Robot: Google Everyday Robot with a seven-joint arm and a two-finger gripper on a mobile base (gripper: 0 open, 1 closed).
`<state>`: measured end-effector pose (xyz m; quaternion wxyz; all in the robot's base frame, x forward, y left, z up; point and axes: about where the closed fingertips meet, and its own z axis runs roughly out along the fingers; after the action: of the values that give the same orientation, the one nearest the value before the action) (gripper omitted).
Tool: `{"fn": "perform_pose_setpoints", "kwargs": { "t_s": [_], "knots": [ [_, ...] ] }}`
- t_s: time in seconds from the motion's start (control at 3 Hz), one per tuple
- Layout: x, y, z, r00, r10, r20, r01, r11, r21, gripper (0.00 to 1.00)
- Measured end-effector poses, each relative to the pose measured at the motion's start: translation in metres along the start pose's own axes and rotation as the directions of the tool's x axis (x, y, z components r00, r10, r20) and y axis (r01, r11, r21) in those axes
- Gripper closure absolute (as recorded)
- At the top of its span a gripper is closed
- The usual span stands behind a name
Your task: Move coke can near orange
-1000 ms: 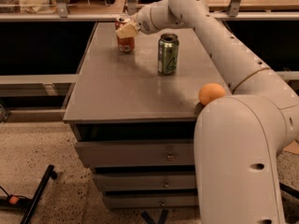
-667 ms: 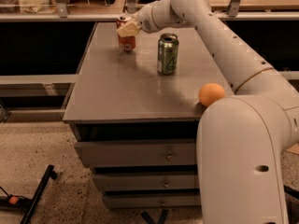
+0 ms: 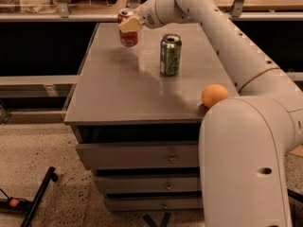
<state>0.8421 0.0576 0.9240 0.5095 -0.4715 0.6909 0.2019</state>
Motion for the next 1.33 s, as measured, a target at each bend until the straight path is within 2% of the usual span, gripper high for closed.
{"fn": "perform_pose_setpoints", "kwargs": {
  "t_s": [0.67,1.33],
  "knots": [
    [-0.038,-0.01,-0.028,0.999,-0.048,0.023,0.048,0.9988,0.012,1.0],
    [-0.059,-0.015,-0.06,0.997,-0.068,0.04,0.068,0.9977,0.006,1.0]
  ]
}}
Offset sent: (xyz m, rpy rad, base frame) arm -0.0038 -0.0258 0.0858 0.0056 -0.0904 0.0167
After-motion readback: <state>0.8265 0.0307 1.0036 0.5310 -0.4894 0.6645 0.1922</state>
